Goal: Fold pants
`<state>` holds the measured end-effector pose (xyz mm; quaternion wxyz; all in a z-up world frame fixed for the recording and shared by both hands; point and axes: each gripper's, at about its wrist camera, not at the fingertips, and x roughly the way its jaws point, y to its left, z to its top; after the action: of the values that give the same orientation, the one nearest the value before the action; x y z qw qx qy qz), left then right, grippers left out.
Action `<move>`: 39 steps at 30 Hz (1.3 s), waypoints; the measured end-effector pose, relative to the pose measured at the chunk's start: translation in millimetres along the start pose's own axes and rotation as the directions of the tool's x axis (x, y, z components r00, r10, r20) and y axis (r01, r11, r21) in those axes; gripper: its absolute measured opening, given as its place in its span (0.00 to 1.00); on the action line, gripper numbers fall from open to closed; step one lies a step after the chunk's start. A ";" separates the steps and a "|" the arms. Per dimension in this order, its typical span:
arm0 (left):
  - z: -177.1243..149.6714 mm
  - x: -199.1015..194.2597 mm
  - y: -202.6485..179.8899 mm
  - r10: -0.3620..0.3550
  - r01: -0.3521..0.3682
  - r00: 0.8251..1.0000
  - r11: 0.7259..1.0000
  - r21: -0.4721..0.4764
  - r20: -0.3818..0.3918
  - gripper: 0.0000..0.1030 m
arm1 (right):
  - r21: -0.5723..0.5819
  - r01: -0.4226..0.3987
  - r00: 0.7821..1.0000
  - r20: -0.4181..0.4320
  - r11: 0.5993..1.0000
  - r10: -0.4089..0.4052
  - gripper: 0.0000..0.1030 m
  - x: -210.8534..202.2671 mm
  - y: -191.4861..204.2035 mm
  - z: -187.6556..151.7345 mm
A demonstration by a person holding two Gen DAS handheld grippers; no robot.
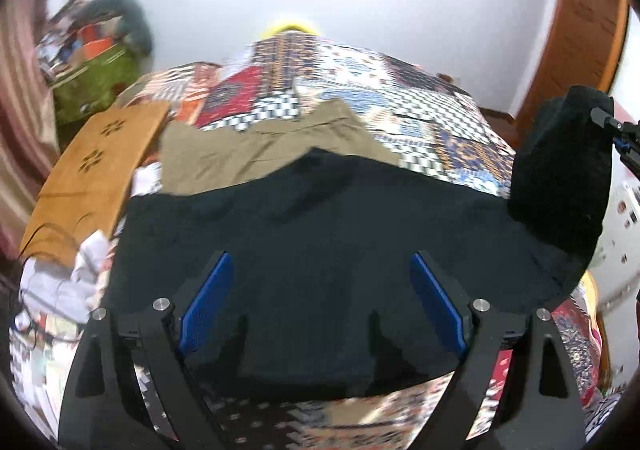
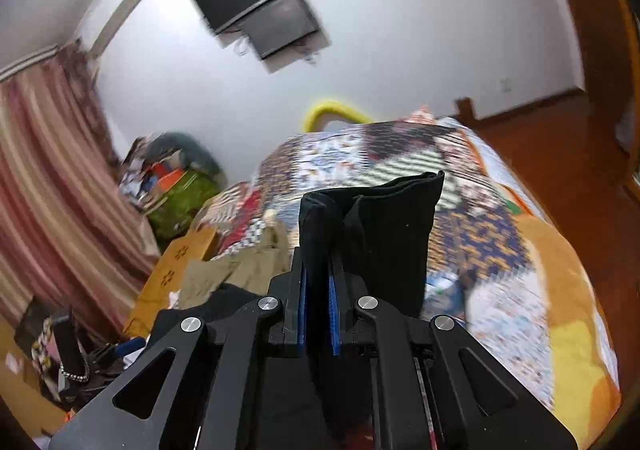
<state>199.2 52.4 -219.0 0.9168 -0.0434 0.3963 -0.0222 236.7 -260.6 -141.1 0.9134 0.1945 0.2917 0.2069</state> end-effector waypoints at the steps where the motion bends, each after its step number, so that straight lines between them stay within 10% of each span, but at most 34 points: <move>1: -2.6 -1.8 6.9 0.007 -0.007 1.000 1.000 -0.012 0.002 0.87 | -0.018 -0.016 1.000 -0.011 1.000 0.016 0.08 7.6 10.6 1.1; 8: -20.3 -9.6 62.7 0.052 -0.053 0.999 0.988 -0.145 -0.007 0.87 | -0.111 -0.169 0.971 -0.187 0.979 0.147 0.08 67.4 78.8 -27.3; 17: -32.3 -12.9 72.3 0.070 -0.073 0.997 0.985 -0.153 -0.023 0.87 | -0.194 -0.247 0.836 -0.538 0.950 0.108 0.11 138.9 110.1 -127.0; 22: -27.4 -10.0 57.7 0.056 -0.059 0.998 0.991 -0.117 -0.030 0.87 | -0.188 -0.249 0.811 -0.576 0.950 0.098 0.26 143.5 106.7 -126.3; 25: -17.3 -12.0 44.6 0.049 -0.051 0.999 0.996 -0.078 -0.017 0.87 | -0.177 -0.227 0.815 -0.573 0.958 0.088 0.47 137.9 106.5 -116.0; 34: 15.5 9.7 -12.1 -0.048 0.048 0.999 0.998 0.028 -0.023 0.87 | -0.252 -0.119 0.912 -0.410 0.960 0.006 0.47 97.5 70.5 -68.7; 39: 17.7 41.5 -53.4 -0.082 0.090 0.993 0.992 0.084 -0.088 0.87 | -0.332 0.008 0.923 -0.359 0.943 -0.134 0.47 93.2 36.0 -55.4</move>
<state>240.2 -2.7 -231.8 0.8985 -0.0192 0.4310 -0.0808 262.5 -171.6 -207.9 0.8666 -0.0128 0.4306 0.2519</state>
